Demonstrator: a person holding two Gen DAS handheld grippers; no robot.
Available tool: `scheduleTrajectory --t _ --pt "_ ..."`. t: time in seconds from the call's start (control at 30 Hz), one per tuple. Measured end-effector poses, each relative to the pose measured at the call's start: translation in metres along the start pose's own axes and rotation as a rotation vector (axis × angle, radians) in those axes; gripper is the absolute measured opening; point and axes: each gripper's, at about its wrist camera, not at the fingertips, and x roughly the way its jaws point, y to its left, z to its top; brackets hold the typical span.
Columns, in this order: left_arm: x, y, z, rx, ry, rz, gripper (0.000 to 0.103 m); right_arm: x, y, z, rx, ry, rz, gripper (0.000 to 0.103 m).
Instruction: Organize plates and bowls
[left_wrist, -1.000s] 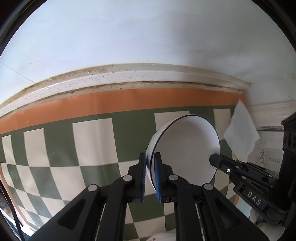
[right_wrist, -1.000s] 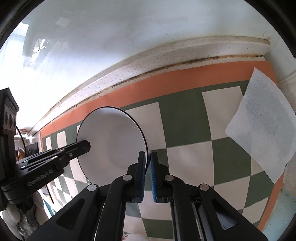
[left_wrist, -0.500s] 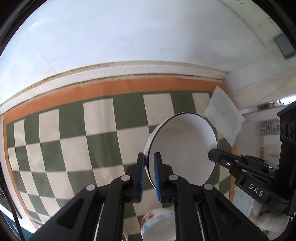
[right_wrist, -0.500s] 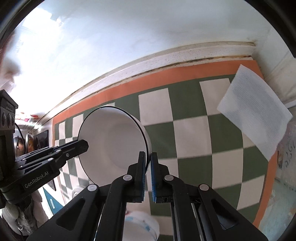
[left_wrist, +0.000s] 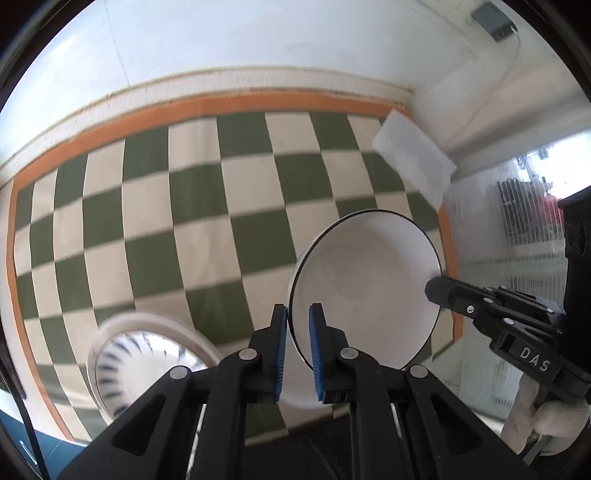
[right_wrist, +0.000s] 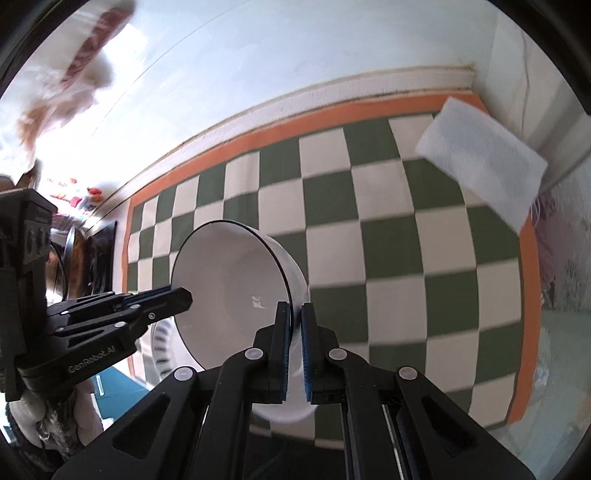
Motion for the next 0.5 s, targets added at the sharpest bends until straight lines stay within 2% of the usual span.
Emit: scheduleTrajectory --t 0.3,0.5 --pt "0.038 0.016 -0.043 -0.037 0.1 0.024 0.009 0.021 0.003 -0.058 -0.005 0.06 0.022 0.007" --pt "0.056 0.015 -0.053 -0.038 0.136 0.042 0.009 0.045 -0.003 -0.071 0.002 0.107 0.014 0.007"
